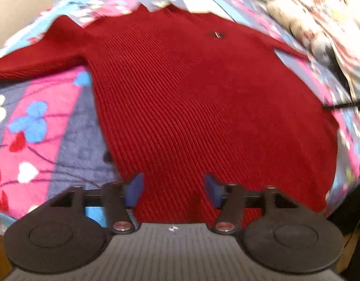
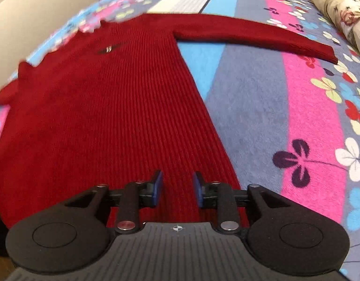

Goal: Fold small clothes
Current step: 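Grasp the sleeve cuff with the right gripper and stretch the sleeve straight out, then grasp the other sleeve with the left gripper and fold it across the sweater body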

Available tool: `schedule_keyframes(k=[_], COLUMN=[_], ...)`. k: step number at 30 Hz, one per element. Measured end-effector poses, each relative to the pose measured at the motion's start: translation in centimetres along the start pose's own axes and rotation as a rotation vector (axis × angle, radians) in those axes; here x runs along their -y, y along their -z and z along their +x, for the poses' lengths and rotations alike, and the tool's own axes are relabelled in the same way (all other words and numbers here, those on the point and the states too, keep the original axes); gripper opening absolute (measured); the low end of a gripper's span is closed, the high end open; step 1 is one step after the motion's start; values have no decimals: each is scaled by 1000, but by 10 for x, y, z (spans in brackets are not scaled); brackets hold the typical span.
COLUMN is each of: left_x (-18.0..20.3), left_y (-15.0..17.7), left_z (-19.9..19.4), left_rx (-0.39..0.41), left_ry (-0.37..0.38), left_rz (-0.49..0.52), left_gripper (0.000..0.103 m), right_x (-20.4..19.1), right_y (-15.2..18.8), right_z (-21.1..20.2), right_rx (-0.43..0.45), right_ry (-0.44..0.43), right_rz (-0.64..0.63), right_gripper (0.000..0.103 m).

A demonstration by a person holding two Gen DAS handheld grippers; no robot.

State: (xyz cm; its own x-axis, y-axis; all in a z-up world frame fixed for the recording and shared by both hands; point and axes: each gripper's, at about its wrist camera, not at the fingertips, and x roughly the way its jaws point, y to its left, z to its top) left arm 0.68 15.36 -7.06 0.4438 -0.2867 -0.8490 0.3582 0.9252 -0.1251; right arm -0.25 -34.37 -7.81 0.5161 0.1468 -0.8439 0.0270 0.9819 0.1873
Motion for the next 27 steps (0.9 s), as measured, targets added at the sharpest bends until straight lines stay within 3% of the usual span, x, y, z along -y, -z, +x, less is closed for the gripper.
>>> schedule_keyframes(k=[3, 4, 7, 10, 15, 20, 22, 24, 27], left_x=[4, 3, -14, -34, -65, -97, -108, -116, -121], left_y=[-5, -9, -21, -43, -92, -113, -108, -112, -114], left_z=[12, 12, -14, -42, -47, -41, -27, -15, -16], left_rx=[-58, -44, 93, 238, 326, 411, 406, 311, 350], left_ry=[-55, -94, -123, -174, -347, -402, -428, -454, -494], left_rz=[35, 45, -29, -120, -128, -196, -251, -270, -298], left_gripper=[74, 74, 75, 80, 80, 80, 80, 78, 79], right_x=[-4, -9, -14, -20, -29, -34, -37, -39, -41], right_y=[4, 4, -6, -14, -20, -26, -27, -28, -31], right_z=[12, 10, -5, -20, -28, -25, -22, -20, -15], right_rx=[-52, -42, 86, 212, 317, 341, 348, 349, 346], right_ry=[75, 83, 62, 55, 78, 91, 106, 98, 89], right_rz=[-23, -27, -2, 31, 11, -2, -17, -25, -27], right_gripper=[38, 38, 39, 47, 47, 47, 47, 47, 46])
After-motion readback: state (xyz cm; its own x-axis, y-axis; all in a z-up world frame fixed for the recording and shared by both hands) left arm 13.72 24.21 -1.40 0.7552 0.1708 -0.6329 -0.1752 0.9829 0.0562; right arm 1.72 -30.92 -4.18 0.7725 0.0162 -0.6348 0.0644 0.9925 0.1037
